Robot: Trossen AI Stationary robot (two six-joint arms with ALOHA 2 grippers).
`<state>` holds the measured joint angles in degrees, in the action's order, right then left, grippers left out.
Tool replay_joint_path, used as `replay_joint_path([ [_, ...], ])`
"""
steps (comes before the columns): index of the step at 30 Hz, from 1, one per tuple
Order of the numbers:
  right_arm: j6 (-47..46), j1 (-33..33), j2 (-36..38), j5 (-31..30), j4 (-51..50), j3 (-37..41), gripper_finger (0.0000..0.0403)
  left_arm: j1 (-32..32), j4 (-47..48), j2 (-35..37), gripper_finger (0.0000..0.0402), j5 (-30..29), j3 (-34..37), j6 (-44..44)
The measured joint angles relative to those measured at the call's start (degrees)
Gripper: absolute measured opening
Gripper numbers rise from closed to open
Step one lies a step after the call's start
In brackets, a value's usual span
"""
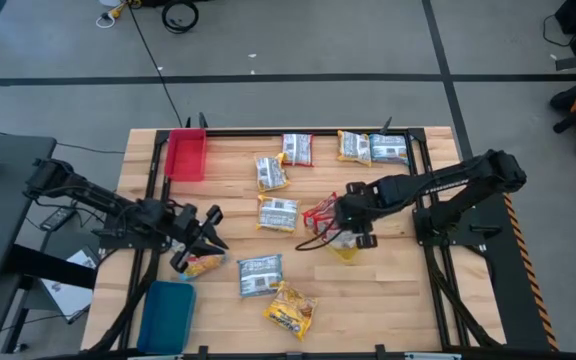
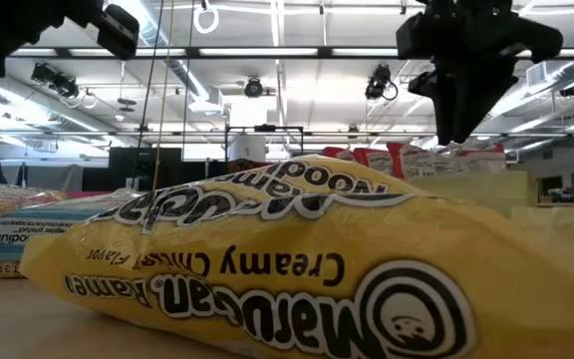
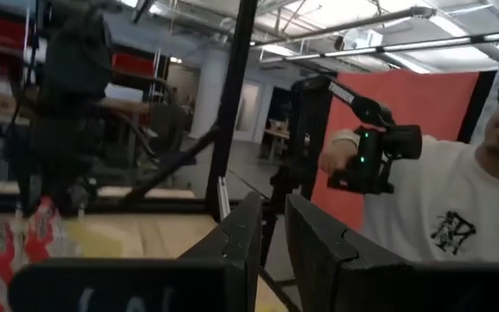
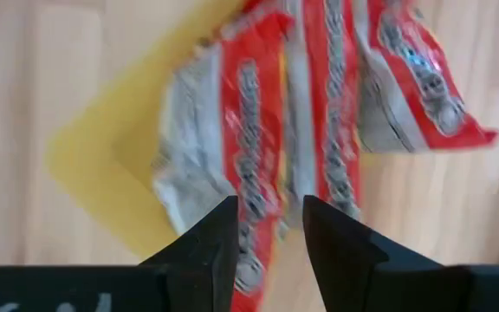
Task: Sort Maruchan noodles
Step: Adjust the red noodle packs in the yellow bin
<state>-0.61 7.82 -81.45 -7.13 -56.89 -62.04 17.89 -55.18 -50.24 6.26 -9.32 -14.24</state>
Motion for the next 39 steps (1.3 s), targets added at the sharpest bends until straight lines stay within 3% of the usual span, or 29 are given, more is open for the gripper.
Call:
replay_joint_path([
  [8,4.6,3.1,0.0,-4.2,-3.9,3.0,0.0174,0.0,2.3,-1.6,0.0062,0.0,0.0,0.3],
  [15,10.9,3.2,0.1,-4.6,2.3,1.7,0.0284,0.0,2.3,-1.6,0.0062,0.0,0.0,-0.2],
  [19,17.1,0.0,-0.8,-1.9,5.6,1.7,0.0348,0.0,1.9,-1.6,0.0062,0.0,0.0,-0.4],
  [24,20.1,-4.7,-5.2,1.2,6.1,1.8,0.0381,0.0,1.6,-1.6,0.0062,0.0,0.0,-0.5],
  [28,23.3,-5.9,-8.8,3.7,6.3,1.4,0.0373,0.1,1.0,-1.6,0.0062,0.0,0.0,-1.2],
  [32,27.4,-4.5,-9.5,2.5,7.8,1.5,0.0332,0.1,1.1,-1.5,0.0062,0.0,0.0,-2.1],
  [39,28.9,-3.7,-6.4,2.3,11.2,1.9,0.0176,0.1,1.1,-1.6,0.0062,-0.5,0.0,0.1],
])
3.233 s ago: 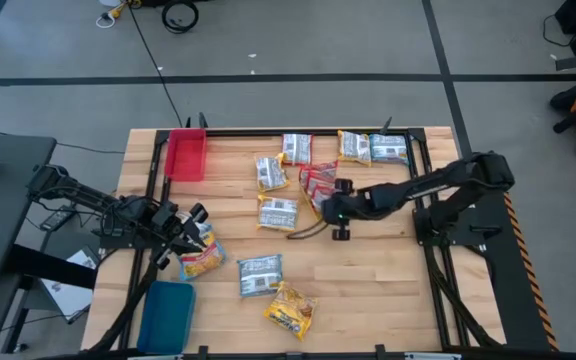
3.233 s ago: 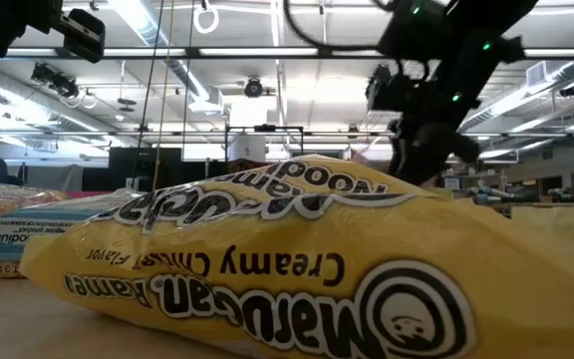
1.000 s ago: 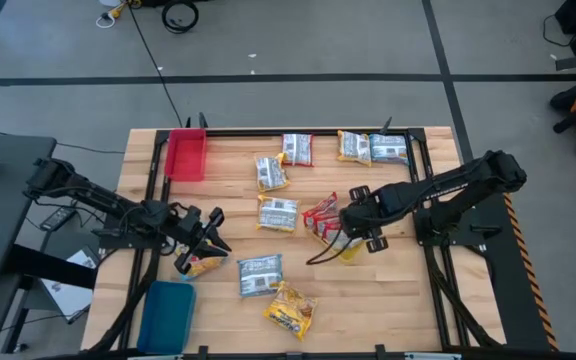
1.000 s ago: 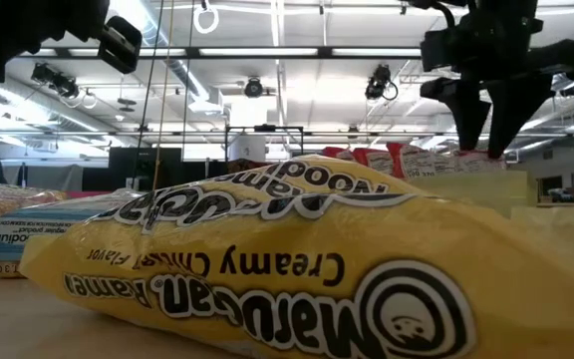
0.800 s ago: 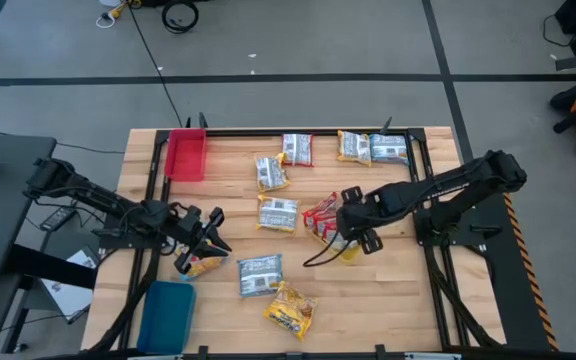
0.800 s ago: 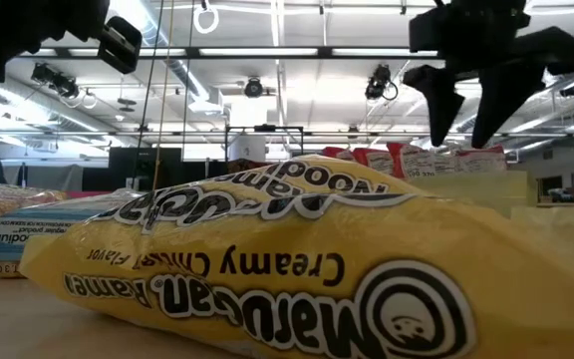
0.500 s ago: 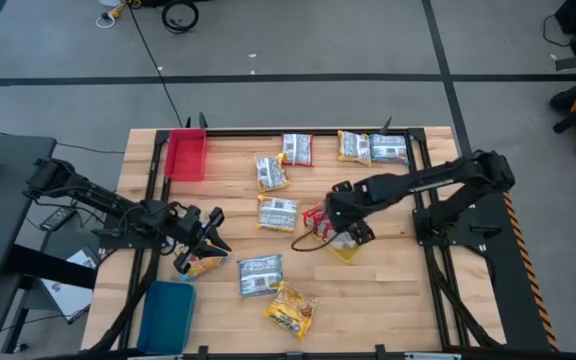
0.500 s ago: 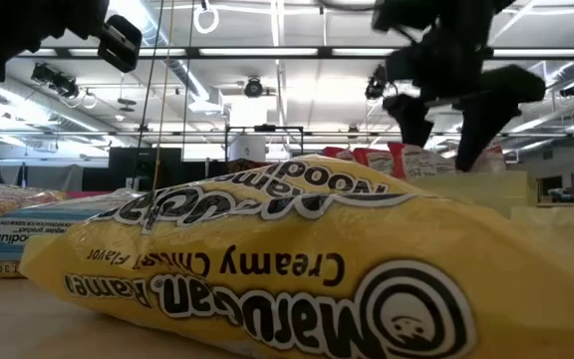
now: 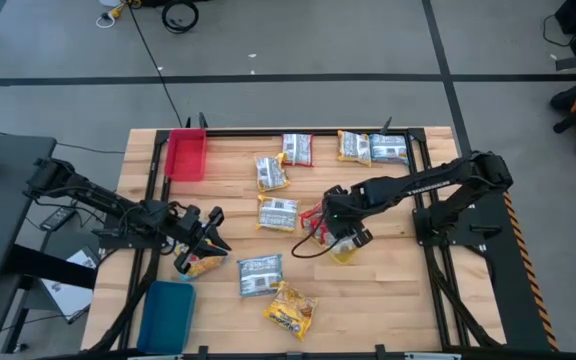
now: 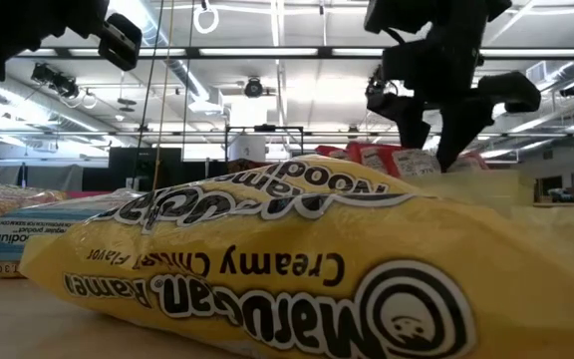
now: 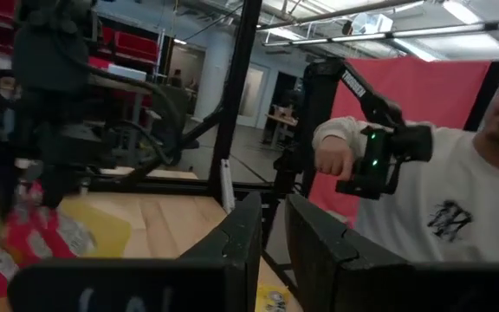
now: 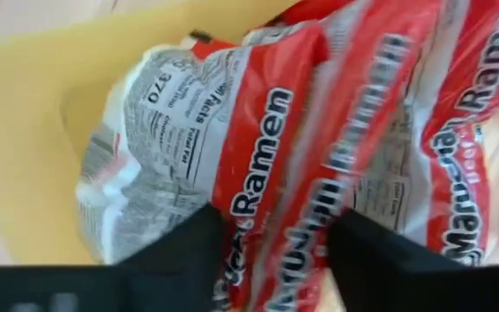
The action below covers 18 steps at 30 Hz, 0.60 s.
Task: Sort Maruchan noodles
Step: Adjust the red noodle packs in the yellow bin
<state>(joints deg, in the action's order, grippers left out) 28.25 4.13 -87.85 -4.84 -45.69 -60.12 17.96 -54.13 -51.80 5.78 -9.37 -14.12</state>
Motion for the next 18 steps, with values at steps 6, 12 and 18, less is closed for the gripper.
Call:
replay_joint_path([
  [6,-8.8,-0.9,2.5,-0.8,-3.8,0.0,0.0024,0.0,-1.0,-1.6,0.0062,-4.1,0.0,0.4],
  [12,-14.6,2.2,8.4,-15.6,-7.3,0.0,0.0012,-0.2,-7.5,-9.2,0.0062,-4.7,-0.6,-3.8],
  [18,-10.3,7.1,11.4,-26.2,-2.0,3.6,0.0007,-2.3,-7.8,-21.2,0.0062,-3.9,-7.7,-9.7],
])
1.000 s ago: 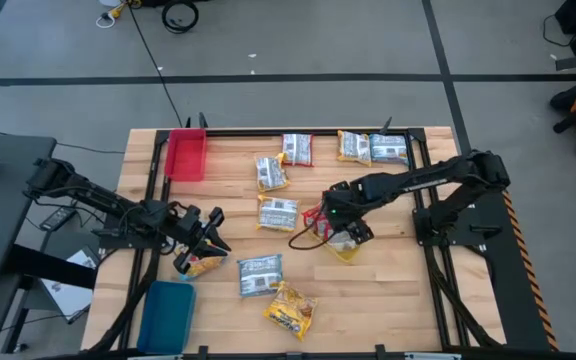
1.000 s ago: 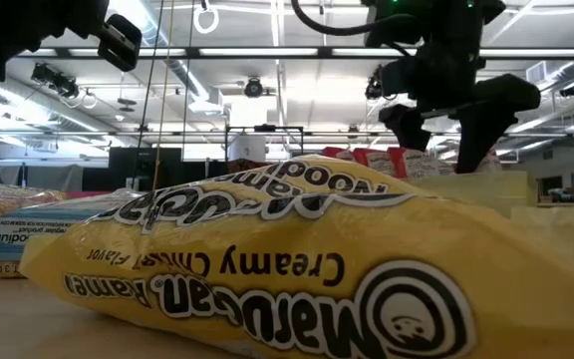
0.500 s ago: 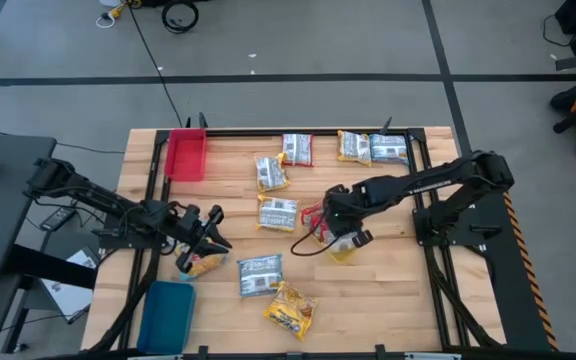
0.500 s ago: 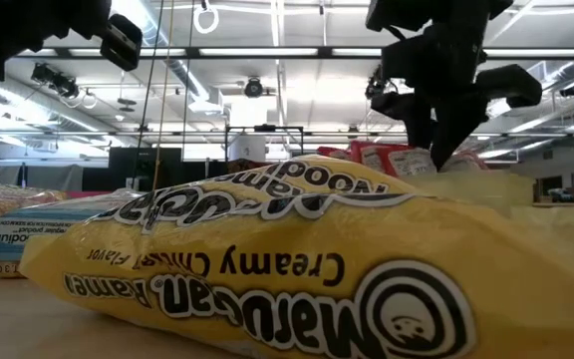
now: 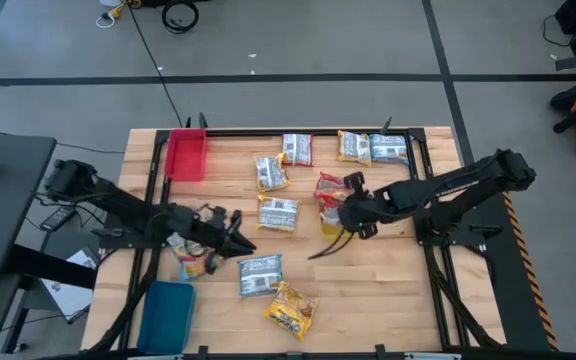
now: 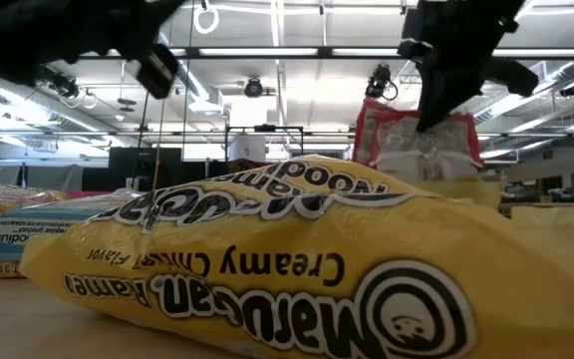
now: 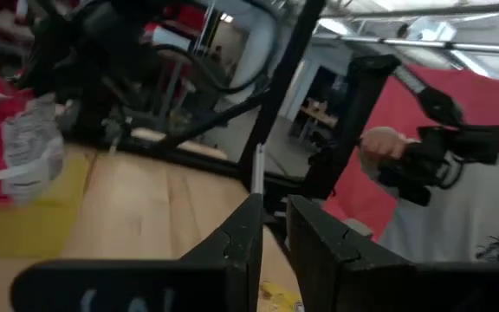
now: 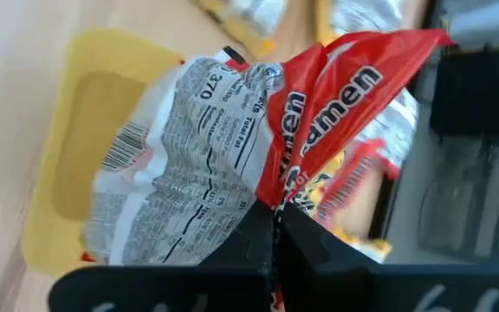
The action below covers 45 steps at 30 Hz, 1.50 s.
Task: Sort Maruchan noodles
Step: Adjust the red noodle packs in the yellow bin
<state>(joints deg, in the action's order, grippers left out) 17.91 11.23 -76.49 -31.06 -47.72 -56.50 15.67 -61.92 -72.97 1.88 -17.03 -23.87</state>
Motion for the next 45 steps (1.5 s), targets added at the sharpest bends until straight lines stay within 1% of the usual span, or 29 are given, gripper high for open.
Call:
replay_joint_path([
  [2,2.7,0.9,-0.1,-0.7,2.7,3.2,0.0006,-1.1,0.1,-4.2,0.0062,2.8,-3.0,-1.0],
  [4,5.3,1.6,-0.2,-3.3,7.0,7.0,0.0005,-2.3,-0.1,-7.7,0.0062,6.1,-5.9,-1.0],
  [7,7.6,2.0,-0.2,-6.8,14.3,12.9,0.0005,-4.1,-0.5,-10.5,0.0062,10.0,-9.1,-1.6],
  [9,7.0,2.0,-0.1,-9.2,16.6,15.1,0.0006,-5.7,-0.6,-11.1,0.0062,12.0,-10.5,-3.2],
  [13,2.0,2.0,0.1,-11.8,15.1,16.4,0.0007,-8.4,-0.5,-11.2,0.0062,14.8,-12.5,-5.8],
  [17,-1.0,1.9,0.2,-10.4,13.4,15.8,0.0008,-11.2,0.4,-11.3,0.0062,14.9,-13.2,-4.8],
  [21,1.0,1.5,0.2,-8.1,12.8,15.1,0.0008,-15.4,2.9,-13.3,0.0062,11.5,-13.2,-3.8],
  [23,2.2,1.2,0.2,-7.2,12.2,14.7,0.0009,-17.7,3.4,-15.8,0.0062,9.4,-13.9,-4.8],
  [26,3.4,0.7,0.2,-5.5,11.9,14.1,0.0009,-20.2,4.9,-20.9,0.0062,9.5,-17.9,-5.1],
  [28,4.3,0.5,0.2,-3.7,11.8,13.6,0.0009,-21.4,4.9,-25.1,0.0062,12.5,-22.4,-3.7],
  [32,5.9,0.6,0.2,-1.7,12.6,13.3,0.0009,-23.3,5.9,-33.9,0.0062,21.9,-33.7,-2.2],
  [34,6.0,0.6,0.2,-1.1,12.7,13.3,0.0009,-24.4,9.4,-37.8,0.0062,26.1,-39.5,-2.2],
  [37,5.8,0.6,0.2,0.4,12.7,13.3,0.0009,-25.5,15.4,-42.8,0.0062,32.8,-46.1,-0.8],
  [39,5.4,0.6,0.3,1.0,12.7,13.2,0.0009,-25.7,16.6,-45.3,0.0062,37.2,-48.9,1.3],
  [41,5.1,0.6,0.3,1.3,12.8,13.2,0.0009,-25.6,16.4,-46.9,0.0062,40.2,-50.6,3.8],
  [45,4.8,0.6,0.3,1.8,13.3,13.2,0.0009,-25.5,17.0,-47.1,0.0062,40.0,-51.2,7.3],
])
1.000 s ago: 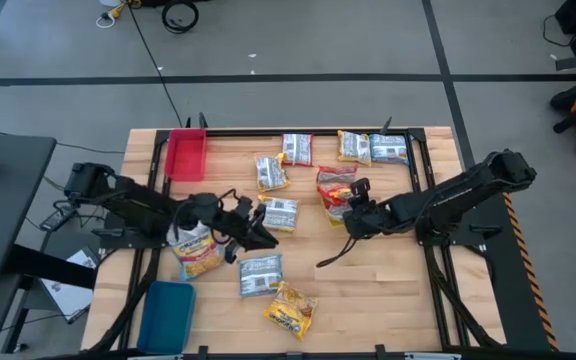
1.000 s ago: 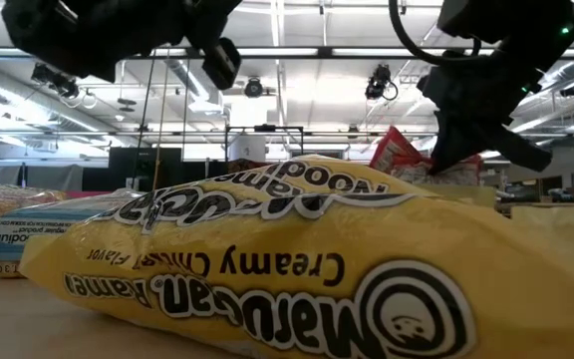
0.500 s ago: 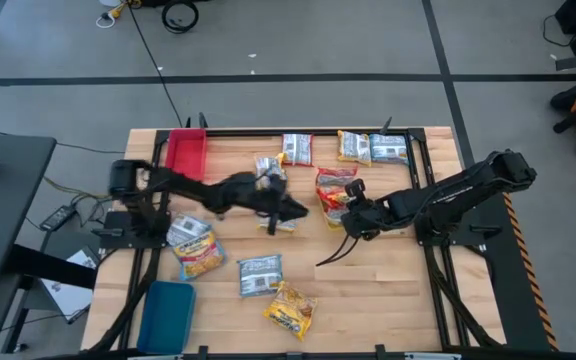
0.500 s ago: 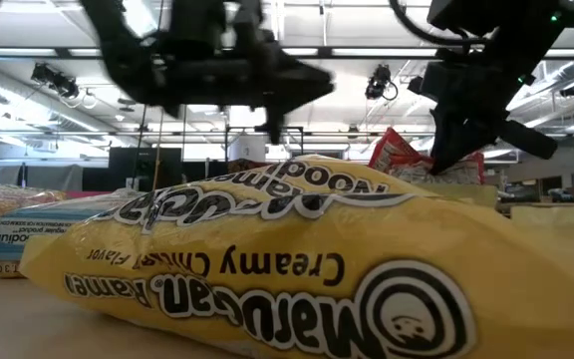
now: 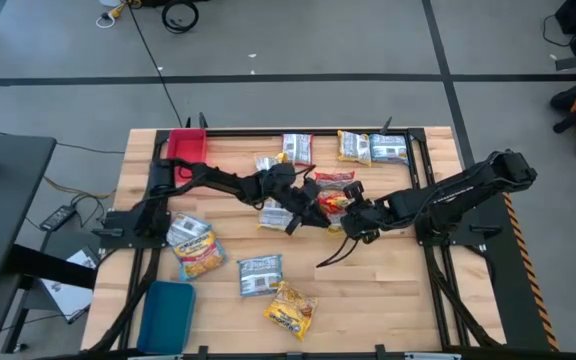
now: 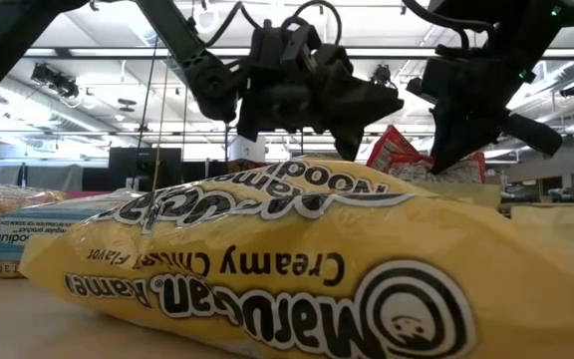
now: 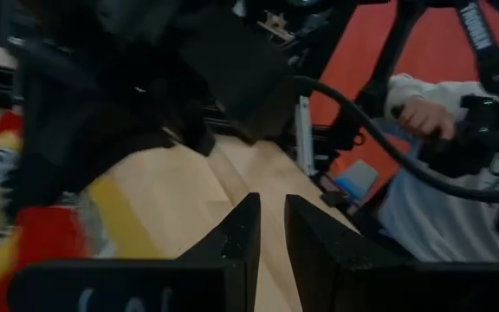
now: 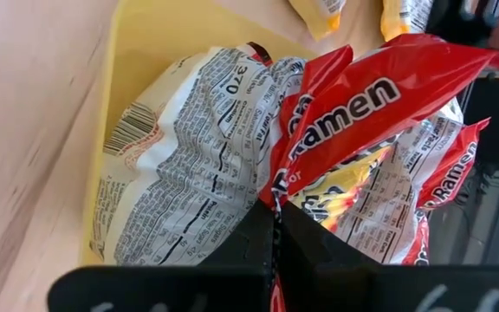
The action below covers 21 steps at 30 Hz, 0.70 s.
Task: Sort Maruchan noodles
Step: Adjust the red noodle packs in the yellow bin
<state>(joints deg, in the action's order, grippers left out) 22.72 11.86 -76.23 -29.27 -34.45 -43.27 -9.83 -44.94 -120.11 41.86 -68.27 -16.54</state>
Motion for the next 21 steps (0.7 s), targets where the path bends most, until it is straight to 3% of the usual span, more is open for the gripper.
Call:
replay_joint_path([
  [10,-0.7,-0.3,0.0,0.2,0.2,0.0,0.0009,0.3,-1.6,0.1,0.0062,-3.9,0.0,-2.8],
  [16,-1.3,-0.8,0.0,0.3,0.3,0.1,0.0009,1.5,-1.4,0.1,0.0062,-11.2,0.0,-9.1],
  [21,-1.8,-0.8,-0.1,0.3,0.5,0.1,0.0009,0.5,-1.4,0.1,0.0062,-10.7,0.0,-0.7],
])
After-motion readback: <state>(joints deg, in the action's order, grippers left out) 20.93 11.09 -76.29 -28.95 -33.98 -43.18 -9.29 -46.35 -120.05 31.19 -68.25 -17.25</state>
